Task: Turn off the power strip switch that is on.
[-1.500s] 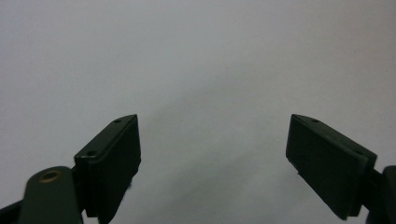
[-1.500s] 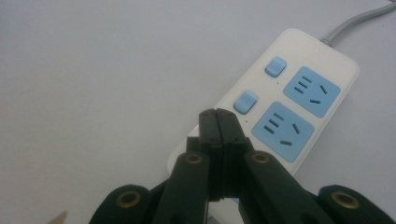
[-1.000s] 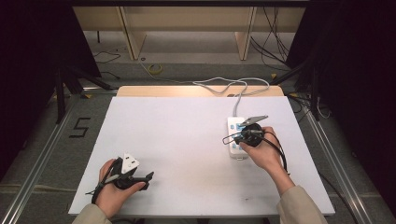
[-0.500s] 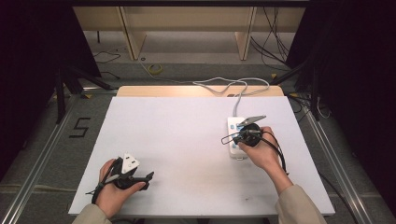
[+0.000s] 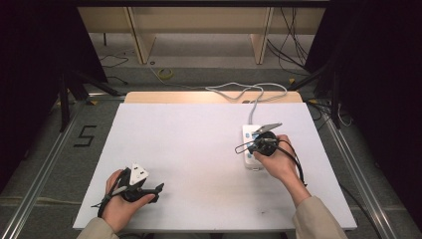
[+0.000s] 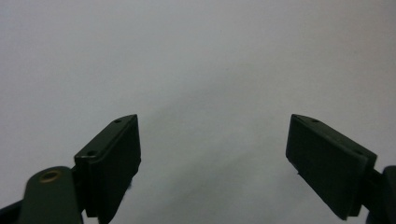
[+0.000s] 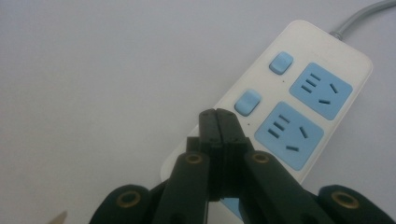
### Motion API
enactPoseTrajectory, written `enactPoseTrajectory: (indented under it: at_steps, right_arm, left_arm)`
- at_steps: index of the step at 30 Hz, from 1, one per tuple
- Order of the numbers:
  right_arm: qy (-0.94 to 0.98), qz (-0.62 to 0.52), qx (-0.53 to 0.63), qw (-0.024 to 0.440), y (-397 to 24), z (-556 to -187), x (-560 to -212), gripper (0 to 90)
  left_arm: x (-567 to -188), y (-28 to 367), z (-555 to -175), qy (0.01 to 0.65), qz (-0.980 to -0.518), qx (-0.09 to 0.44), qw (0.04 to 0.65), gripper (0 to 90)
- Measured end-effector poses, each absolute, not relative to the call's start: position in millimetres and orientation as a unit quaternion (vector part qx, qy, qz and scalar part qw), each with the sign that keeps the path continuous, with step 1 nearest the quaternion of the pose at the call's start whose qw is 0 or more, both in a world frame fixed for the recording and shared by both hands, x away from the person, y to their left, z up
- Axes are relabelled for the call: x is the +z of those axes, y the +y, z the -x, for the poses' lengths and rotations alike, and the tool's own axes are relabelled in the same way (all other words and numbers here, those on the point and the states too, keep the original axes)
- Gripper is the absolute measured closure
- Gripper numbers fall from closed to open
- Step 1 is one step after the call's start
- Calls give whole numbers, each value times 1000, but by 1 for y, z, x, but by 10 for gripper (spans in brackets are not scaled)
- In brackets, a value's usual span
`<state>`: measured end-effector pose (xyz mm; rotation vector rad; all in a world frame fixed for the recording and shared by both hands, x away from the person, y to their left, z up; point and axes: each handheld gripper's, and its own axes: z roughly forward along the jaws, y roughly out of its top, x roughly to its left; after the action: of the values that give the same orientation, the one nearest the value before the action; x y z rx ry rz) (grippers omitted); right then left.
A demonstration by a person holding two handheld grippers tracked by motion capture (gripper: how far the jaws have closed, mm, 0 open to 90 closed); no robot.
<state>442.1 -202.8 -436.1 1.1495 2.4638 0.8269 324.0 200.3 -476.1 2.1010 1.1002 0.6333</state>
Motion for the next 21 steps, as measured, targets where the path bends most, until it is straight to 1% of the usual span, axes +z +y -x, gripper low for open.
enactPoseTrajectory:
  at_steps: [21]
  right_arm:
    - [859,-400,282,148,-201,-446,-440,900]
  left_arm:
    - [-476,200,-324,422,-806,243,337,177]
